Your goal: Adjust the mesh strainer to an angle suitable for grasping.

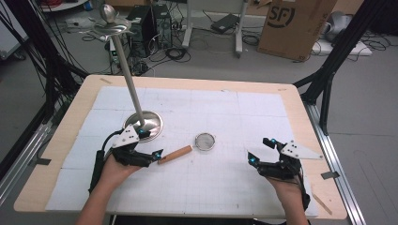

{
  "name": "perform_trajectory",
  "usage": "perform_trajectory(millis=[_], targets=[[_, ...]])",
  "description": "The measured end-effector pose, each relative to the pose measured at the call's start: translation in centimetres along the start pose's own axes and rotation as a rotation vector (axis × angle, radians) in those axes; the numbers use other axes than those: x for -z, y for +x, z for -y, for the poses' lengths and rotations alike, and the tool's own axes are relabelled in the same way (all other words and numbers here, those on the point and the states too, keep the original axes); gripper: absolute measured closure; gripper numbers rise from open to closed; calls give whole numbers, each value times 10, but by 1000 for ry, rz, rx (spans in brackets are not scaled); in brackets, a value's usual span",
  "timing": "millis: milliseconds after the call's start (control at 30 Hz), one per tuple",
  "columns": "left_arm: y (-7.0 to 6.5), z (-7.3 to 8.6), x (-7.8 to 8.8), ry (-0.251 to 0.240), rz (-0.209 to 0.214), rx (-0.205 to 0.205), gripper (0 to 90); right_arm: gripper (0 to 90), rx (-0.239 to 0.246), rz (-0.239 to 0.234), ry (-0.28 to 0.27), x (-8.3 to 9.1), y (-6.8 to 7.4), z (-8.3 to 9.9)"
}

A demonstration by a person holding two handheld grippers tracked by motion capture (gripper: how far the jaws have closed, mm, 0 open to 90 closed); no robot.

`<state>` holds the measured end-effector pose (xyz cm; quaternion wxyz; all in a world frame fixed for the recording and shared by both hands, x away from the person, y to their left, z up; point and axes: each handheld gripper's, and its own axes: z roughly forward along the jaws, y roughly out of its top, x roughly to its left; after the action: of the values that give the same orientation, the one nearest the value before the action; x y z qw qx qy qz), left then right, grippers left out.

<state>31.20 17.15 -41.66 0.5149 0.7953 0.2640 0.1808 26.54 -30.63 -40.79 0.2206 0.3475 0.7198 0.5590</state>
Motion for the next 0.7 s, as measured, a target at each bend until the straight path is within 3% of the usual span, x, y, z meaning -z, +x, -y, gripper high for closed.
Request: perform_trajectory(millis=[400, 700], targets=[[-14, -11, -35, 118, 57, -45, 173, 155, 3, -2, 2, -1, 1, 0], [-21, -7, -47, 189, 97, -69, 274, 155, 0, -3, 11, -2, 1, 1]])
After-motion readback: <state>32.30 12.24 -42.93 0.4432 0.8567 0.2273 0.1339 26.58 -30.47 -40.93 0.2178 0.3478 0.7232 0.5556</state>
